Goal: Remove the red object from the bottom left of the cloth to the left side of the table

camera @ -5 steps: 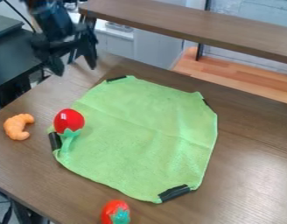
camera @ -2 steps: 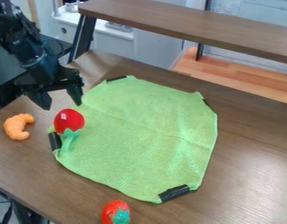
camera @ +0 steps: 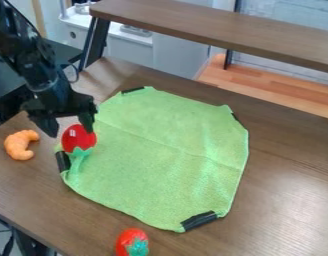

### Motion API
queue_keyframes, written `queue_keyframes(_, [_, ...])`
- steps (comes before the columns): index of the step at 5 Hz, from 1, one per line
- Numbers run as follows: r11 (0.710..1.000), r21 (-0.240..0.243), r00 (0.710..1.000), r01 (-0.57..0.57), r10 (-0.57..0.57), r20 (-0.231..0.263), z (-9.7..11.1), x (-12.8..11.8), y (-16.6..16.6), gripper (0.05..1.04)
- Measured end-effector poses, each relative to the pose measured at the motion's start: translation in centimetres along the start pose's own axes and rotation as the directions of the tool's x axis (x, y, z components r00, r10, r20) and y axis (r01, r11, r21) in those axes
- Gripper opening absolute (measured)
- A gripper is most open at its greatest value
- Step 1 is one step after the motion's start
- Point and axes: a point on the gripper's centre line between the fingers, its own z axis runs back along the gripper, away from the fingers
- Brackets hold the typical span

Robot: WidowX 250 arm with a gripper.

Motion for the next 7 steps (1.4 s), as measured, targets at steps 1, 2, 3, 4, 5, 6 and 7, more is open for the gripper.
queue_keyframes(1, [1.0, 0.022, 1.0, -0.005, 0.005, -0.016, -1.2, -0.4, 0.3, 1.001])
queue_keyframes(2, [0.999, 0.032, 1.0, -0.023, 0.023, -0.016, -2.2, -0.5, 0.5, 1.0])
queue_keyframes(3, [0.998, 0.012, 0.998, -0.06, 0.059, 0.015, -2.6, 0.0, 0.0, 0.95])
queue_keyframes(4, [0.997, -0.012, 0.997, -0.079, 0.079, 0.018, -2.6, 0.1, -0.4, 0.773])
queue_keyframes(5, [0.999, -0.007, 0.999, -0.052, 0.052, -0.015, -2.6, -0.6, -1.1, 0.732])
queue_keyframes(6, [1.0, 0.007, 0.999, 0.002, -0.001, -0.039, -2.1, -1.1, -2.9, 0.732])
queue_keyframes(7, [0.999, 0.032, 0.999, 0.025, -0.024, -0.032, -0.7, -1.1, -4.5, 0.732])
